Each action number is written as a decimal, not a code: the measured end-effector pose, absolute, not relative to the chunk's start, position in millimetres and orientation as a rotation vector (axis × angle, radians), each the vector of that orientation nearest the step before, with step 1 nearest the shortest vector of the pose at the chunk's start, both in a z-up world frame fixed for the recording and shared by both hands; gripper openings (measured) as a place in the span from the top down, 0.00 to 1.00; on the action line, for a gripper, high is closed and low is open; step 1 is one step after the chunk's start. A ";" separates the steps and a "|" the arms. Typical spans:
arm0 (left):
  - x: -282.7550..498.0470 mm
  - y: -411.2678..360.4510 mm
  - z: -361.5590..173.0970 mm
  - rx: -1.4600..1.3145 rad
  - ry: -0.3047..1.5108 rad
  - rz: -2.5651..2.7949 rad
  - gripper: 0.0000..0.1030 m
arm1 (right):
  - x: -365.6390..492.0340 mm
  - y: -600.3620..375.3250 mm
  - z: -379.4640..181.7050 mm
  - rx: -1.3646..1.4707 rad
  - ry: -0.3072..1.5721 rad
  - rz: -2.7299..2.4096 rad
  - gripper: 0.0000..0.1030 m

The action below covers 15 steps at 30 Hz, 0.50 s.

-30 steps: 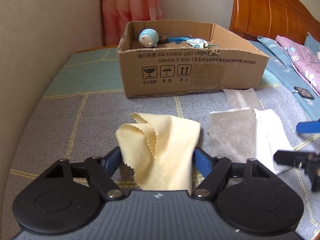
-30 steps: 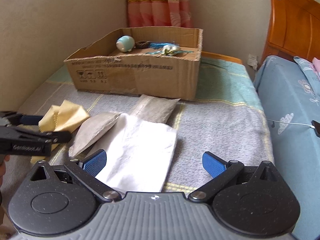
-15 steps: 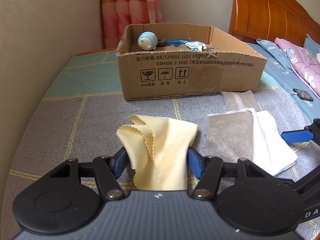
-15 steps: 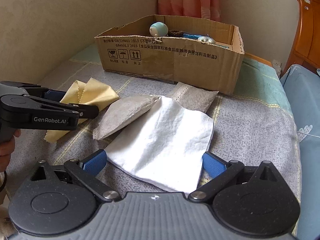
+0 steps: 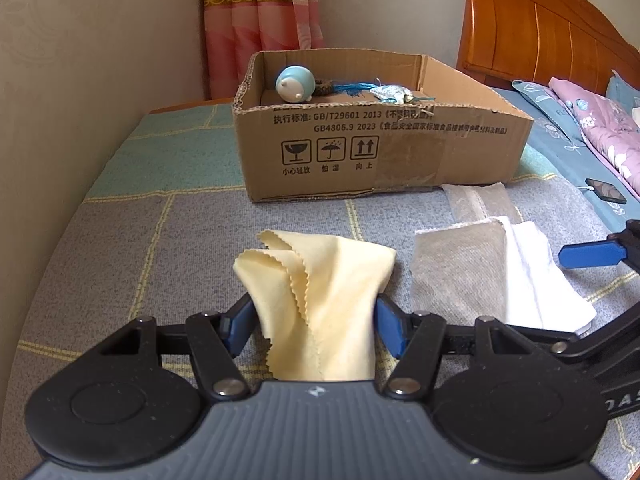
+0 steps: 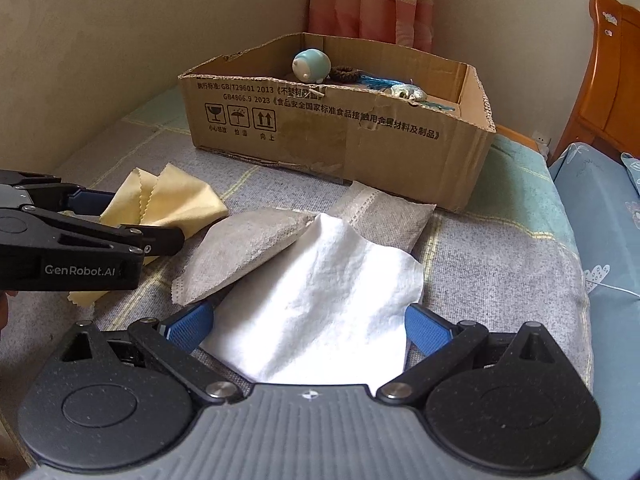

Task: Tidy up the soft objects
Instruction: 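Lift the yellow cloth with the left gripper while the right gripper grasps the grey sachet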

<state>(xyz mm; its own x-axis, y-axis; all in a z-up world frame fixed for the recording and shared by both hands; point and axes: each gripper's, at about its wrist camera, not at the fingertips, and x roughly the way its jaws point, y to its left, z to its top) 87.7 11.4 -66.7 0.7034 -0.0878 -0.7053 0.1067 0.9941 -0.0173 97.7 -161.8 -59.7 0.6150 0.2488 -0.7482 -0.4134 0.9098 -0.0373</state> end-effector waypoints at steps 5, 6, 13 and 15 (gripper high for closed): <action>89.1 11.0 -67.0 0.023 0.763 -0.105 0.50 | 91.2 -157.1 -55.6 -0.274 0.792 0.408 0.00; 88.6 10.9 -65.9 0.020 0.759 -0.113 0.63 | 90.2 -154.2 -55.7 -0.290 0.784 0.409 0.00; 82.1 17.6 -59.6 0.026 0.745 -0.102 0.87 | 83.3 -142.9 -48.2 -0.342 0.751 0.459 0.00; 79.3 22.7 -55.6 0.018 0.737 -0.098 0.87 | 80.7 -141.7 -45.4 -0.352 0.738 0.482 0.00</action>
